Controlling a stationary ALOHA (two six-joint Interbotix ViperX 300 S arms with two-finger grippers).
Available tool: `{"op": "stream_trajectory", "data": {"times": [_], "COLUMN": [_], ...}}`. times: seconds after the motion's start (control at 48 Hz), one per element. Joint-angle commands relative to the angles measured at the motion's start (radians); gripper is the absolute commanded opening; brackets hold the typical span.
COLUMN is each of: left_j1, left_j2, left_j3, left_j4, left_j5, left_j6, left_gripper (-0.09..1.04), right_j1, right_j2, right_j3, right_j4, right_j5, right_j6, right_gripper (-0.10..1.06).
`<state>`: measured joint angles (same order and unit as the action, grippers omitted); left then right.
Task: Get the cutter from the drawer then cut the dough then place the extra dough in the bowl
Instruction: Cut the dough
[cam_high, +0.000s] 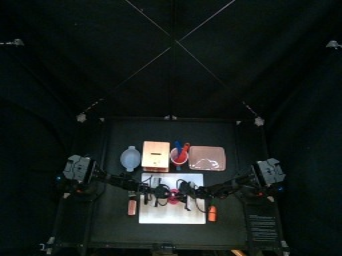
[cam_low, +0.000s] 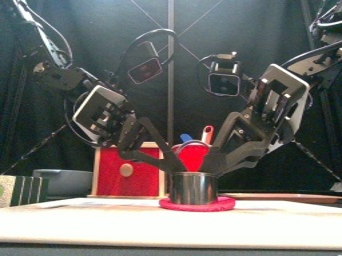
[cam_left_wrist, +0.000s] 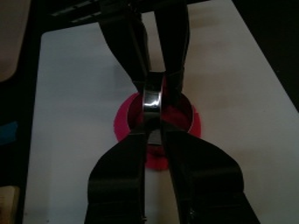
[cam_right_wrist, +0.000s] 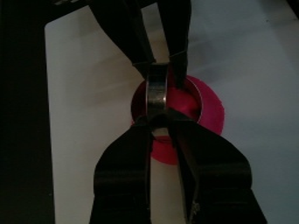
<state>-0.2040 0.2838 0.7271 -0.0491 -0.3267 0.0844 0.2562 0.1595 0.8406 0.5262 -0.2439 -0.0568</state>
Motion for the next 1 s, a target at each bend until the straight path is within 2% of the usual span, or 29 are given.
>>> {"op": "stream_trajectory", "data": {"times": [0.021,0.354,0.729,1.0], "left_j1": [-0.091,-0.112,-0.127,-0.121], "left_j2": [0.048,0.049,0.069,0.074], "left_j3": [0.011,0.009,0.008,0.015], "left_j4": [-0.017,-0.06,-0.114,-0.135], "left_j5": [0.083,0.198,0.195,0.104], "left_j6": [-0.005,-0.003,-0.005,-0.002], "left_gripper": [0.52,0.48,0.45,0.44], "right_j1": [0.006,0.005,0.005,0.002], "right_j2": [0.021,0.023,0.023,0.023], "right_j3": [0.002,-0.003,-0.002,-0.002], "right_j4": [0.014,0.014,0.014,0.011], "right_j5": [0.054,0.057,0.081,0.052], "right_j6": [0.023,0.023,0.023,0.021], "right_gripper": [0.43,0.43,0.43,0.43]}}
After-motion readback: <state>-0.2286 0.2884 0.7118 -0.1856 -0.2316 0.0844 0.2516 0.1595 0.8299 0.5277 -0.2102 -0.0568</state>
